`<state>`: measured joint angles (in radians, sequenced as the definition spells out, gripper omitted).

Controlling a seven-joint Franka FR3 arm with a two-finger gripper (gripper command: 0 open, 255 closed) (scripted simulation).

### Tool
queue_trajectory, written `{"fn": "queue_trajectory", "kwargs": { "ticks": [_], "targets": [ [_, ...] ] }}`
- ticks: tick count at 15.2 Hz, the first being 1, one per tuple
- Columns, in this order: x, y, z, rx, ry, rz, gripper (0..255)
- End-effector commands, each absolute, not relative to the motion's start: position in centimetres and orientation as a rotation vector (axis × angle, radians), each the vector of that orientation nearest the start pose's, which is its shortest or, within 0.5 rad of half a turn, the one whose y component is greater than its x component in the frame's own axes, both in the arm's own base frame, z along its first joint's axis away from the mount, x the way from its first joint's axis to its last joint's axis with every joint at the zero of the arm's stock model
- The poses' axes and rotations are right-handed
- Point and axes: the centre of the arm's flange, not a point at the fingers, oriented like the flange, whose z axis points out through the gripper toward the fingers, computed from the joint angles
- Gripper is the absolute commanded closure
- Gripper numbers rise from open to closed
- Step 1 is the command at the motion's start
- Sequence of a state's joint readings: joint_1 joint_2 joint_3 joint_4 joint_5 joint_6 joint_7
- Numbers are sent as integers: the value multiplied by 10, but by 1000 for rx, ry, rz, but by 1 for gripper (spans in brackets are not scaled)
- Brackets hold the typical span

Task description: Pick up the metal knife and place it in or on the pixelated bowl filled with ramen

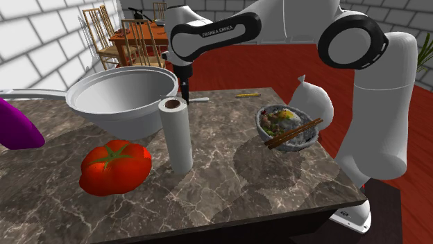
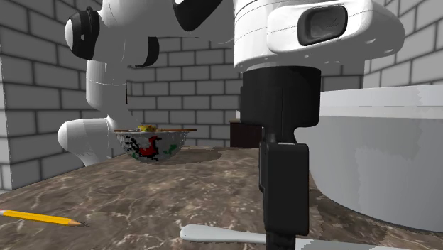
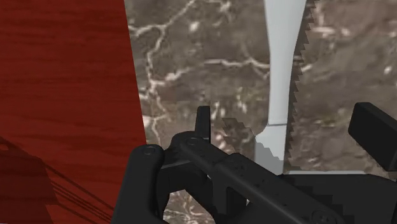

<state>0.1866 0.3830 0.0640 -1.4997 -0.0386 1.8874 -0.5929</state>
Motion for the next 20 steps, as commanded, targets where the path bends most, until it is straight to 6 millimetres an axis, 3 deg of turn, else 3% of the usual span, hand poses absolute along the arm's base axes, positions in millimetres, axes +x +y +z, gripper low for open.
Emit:
{"fn": "queue_trajectory", "kwargs": {
  "ticks": [1,3,4,13,20],
  "targets": [
    [655,159,450,-2874,-1302,-5,0],
    [655,159,450,-2874,-1302,-5,0],
    [655,159,450,-2874,-1302,-5,255],
    [655,159,450,-2874,-1302,-5,255],
    [655,159,487,-2874,-1302,-5,255]
  ]
}}
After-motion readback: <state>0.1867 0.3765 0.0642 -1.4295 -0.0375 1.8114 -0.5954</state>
